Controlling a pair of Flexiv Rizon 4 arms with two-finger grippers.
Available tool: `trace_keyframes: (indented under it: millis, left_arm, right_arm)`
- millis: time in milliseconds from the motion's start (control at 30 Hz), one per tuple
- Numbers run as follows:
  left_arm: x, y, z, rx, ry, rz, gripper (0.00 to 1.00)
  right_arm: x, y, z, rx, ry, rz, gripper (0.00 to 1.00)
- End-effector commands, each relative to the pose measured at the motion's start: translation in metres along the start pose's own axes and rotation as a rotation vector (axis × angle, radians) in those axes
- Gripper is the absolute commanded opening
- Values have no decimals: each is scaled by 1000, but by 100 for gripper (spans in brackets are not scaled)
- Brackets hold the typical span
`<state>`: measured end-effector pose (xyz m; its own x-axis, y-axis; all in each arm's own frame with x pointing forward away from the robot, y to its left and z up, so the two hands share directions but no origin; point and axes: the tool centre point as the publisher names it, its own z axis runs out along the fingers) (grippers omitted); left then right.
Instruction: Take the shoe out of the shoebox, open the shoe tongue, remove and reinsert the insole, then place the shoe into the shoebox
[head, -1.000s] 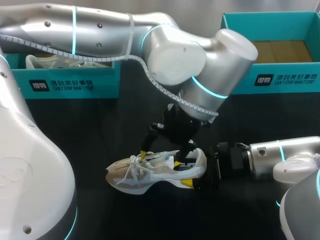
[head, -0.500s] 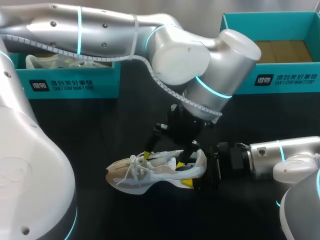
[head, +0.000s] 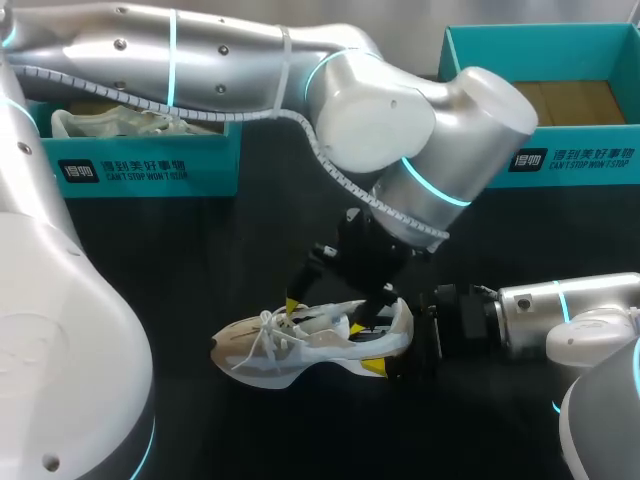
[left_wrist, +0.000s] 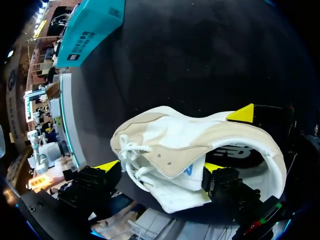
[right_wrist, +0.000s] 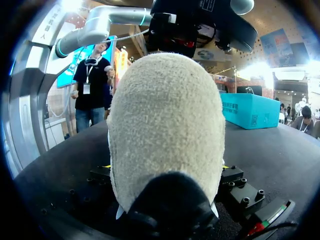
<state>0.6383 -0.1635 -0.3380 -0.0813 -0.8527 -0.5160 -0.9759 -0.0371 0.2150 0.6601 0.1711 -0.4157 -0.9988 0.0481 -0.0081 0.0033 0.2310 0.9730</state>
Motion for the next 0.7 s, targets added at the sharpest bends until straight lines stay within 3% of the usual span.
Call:
trace_keyframes:
  millis: [33,300,400,433,500,700]
  left_arm:
    - [-7,3,-4,1,14,-491,100]
    - [-9,5,-6,-22,38,-488,99]
    - [-11,7,-5,-25,41,-486,73]
    - [-12,7,-6,-27,47,-482,60]
    - [-13,8,-6,-37,59,-467,49]
    - [-9,10,-6,-52,75,-440,43]
  right_arm:
    - [0,1,0,4,-1,1,0]
    - [0,1,0,4,-1,1,0]
    - [0,1,0,4,-1,1,0]
    - [0,1,0,4,-1,1,0]
    - [0,1,0,4,-1,1,0]
    - [0,1,0,4,-1,1,0]
